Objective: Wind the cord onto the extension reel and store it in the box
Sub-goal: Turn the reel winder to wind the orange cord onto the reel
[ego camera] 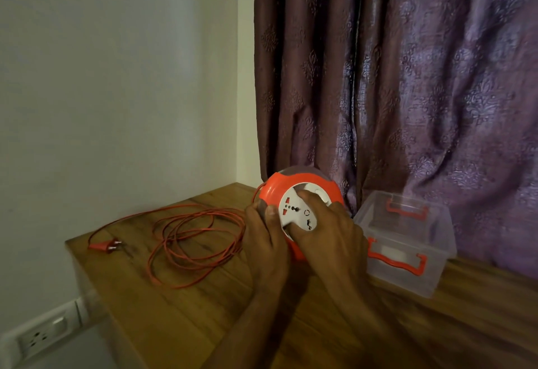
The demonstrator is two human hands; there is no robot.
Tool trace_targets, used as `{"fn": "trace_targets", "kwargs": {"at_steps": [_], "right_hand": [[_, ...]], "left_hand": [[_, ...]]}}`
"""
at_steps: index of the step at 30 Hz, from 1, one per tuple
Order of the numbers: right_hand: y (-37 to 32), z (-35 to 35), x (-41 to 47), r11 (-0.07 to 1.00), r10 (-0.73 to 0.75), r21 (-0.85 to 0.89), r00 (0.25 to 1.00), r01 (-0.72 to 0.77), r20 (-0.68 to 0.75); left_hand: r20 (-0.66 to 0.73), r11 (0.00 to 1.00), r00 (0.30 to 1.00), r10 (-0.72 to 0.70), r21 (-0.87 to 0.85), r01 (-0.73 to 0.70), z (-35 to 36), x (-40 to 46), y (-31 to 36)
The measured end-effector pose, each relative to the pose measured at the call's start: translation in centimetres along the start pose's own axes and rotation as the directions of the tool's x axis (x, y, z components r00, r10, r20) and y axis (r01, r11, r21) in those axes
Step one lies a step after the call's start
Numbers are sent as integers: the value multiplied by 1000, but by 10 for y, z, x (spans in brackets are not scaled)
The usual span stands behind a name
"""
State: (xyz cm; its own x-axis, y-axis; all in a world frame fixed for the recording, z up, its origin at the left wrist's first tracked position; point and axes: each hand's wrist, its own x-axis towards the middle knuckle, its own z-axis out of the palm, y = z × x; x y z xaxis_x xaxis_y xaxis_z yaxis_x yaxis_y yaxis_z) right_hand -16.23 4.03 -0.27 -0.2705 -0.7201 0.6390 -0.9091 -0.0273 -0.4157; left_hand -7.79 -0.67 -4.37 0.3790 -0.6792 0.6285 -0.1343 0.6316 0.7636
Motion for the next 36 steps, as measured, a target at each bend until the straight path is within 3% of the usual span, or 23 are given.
{"fn": "trace_targets", "kwargs": {"at_steps": [6,13,18,21,24,26,28,32,34,36], "right_hand": [[4,-3,5,984,123,131,992,-119,-24],[-6,-7,0,993,53,108,997,-47,-54],[-15,-5,-6,997,32,67,999,-29,-36],[-14,-10,-3,994,91,71,995,-88,-45],[-11,-12,1,946,245,213,969,-244,22],[-10,-11,5,840,344,396,928,-372,141],[-9,-14,7,791,352,460,915,-402,195],[-9,-25,7,970,153,190,988,-153,15],[-9,-31,10,997,-9,80,999,11,-37],[-8,-38,13,991,-133,28,991,133,9]], "left_hand": [[83,999,996,-13,-32,16,7,-11,4],[79,988,995,-54,-142,65,-1,0,-2],[-34,986,999,27,-162,-32,-10,8,-4],[-12,991,997,74,-111,-75,-11,7,-2],[19,995,999,33,-100,-31,-10,6,-3],[27,994,999,47,-104,-44,-10,5,-3],[38,993,998,44,-113,-40,-10,5,-2],[-13,991,1000,-28,-131,26,-13,8,-2],[-43,984,997,-71,-168,63,-14,10,-2],[-52,974,991,-120,-197,108,-14,11,-3]]}}
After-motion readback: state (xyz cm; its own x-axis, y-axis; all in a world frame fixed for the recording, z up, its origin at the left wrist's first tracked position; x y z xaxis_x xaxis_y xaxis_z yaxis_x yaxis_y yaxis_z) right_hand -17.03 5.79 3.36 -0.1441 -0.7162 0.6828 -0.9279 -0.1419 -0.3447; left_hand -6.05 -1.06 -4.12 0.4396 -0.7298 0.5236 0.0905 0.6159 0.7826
